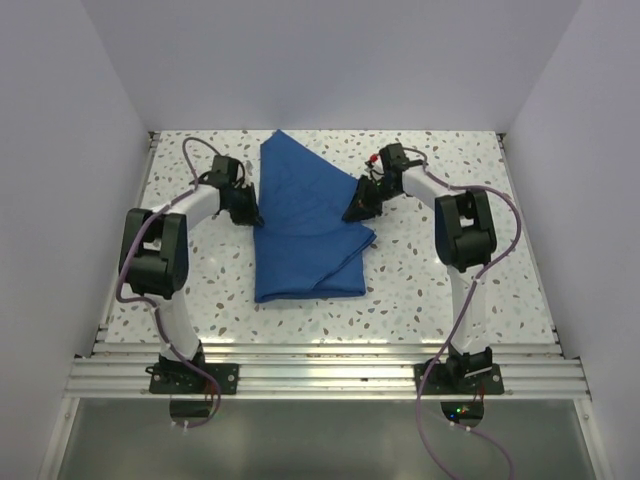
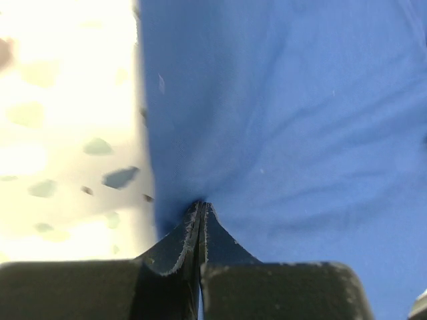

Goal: Prepare the surgical pack

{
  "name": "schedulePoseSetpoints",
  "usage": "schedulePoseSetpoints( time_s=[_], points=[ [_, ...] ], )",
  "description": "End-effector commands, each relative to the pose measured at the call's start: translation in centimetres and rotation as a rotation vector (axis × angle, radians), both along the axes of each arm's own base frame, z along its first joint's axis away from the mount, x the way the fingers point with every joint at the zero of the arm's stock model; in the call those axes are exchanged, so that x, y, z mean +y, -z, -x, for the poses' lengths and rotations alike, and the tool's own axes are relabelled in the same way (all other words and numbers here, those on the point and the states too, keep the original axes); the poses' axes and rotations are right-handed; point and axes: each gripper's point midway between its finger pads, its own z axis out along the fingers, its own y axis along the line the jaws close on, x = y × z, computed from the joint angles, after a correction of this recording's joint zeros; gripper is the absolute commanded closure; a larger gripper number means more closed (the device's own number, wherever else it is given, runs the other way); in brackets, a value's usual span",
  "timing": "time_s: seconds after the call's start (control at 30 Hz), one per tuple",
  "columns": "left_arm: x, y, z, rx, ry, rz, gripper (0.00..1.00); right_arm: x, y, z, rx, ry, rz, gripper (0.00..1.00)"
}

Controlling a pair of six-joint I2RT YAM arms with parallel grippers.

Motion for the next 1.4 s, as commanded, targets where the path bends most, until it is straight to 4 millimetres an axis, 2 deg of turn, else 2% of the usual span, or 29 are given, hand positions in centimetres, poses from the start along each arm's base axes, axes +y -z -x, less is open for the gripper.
schedulePoseSetpoints(
  time_s=[0.0,0.03,0.1,0.2,0.3,0.37,0.47,0.5,0.6,0.77,0.83,0.87,0.93,0.97,1.03,1.07,1.13,1.17,1.23,1.37],
  points=[
    [2.2,0.1,-1.2,0.013,-0.014,-0.088,1.0,0.7,-1.0,-0.4,-0.027,-0.019,0.029,0.8],
    [2.1,0.0,-1.7,0.013,-0.017,-0.084,1.0,1.3,-1.3,-0.5,-0.035,-0.026,0.017,0.81],
    [1.7,1.1,-1.8,0.04,-0.017,-0.061,1.0,2.5,-1.0,-0.4,-0.038,-0.049,0.011,0.8],
    [1.0,2.5,-1.8,0.059,-0.009,-0.021,1.0,3.0,0.2,-0.5,-0.01,-0.056,0.0,0.8],
    [0.9,3.5,-1.8,0.062,-0.016,-0.009,1.0,2.6,1.4,-1.1,-0.001,-0.044,0.01,0.8],
    [1.5,5.0,-1.4,0.1,-0.033,-0.041,1.0,1.7,2.6,-1.2,0.021,-0.026,0.035,0.8],
    [3.4,6.1,-0.8,0.146,-0.081,-0.105,1.0,-0.7,4.3,-0.6,0.071,0.016,0.07,0.81],
    [4.6,6.4,-0.5,0.158,-0.117,-0.127,1.0,-1.8,4.7,-0.9,0.064,0.033,0.087,0.81],
    [7.0,6.2,-0.1,0.157,-0.18,-0.147,1.0,-3.8,5.1,-0.7,0.072,0.052,0.119,0.81],
    [8.1,4.6,-0.7,0.131,-0.213,-0.121,1.0,-4.3,4.5,-1.1,0.054,0.039,0.138,0.8],
    [7.3,3.1,-1.5,0.084,-0.193,-0.071,1.0,-4.4,3.7,-1.6,0.036,0.04,0.147,0.8],
    [6.3,1.5,-2.2,0.035,-0.168,-0.01,1.0,-4.1,2.3,-2.2,-0.002,0.036,0.137,0.8],
    [5.2,-0.3,-3.1,-0.024,-0.149,0.049,1.0,-3.5,0.7,-2.9,-0.044,0.03,0.12,0.8],
    [4.3,-2.2,-4.2,-0.091,-0.129,0.103,1.0,-2.6,-0.9,-3.7,-0.09,0.017,0.096,0.8],
    [3.3,-3.9,-5.1,-0.15,-0.106,0.158,1.0,-1.6,-2.4,-4.3,-0.122,0.007,0.057,0.8],
    [2.3,-5.1,-5.9,-0.199,-0.076,0.203,1.0,-0.4,-3.7,-4.6,-0.143,-0.013,0.008,0.8],
    [1.3,-5.4,-6.7,-0.221,-0.061,0.263,1.0,1.0,-4.8,-5.4,-0.174,-0.006,-0.052,0.8],
    [0.3,-6.4,-7.4,-0.246,-0.039,0.314,1.0,2.0,-5.2,-5.7,-0.184,-0.008,-0.09,0.79],
    [-0.9,-5.7,-7.9,-0.232,-0.013,0.364,1.0,2.9,-5.2,-5.8,-0.177,-0.011,-0.123,0.79],
    [-4.0,-6.3,-9.2,-0.296,0.05,0.42,1.0,5.1,-5.0,-5.9,-0.171,-0.036,-0.164,0.79]
  ],
)
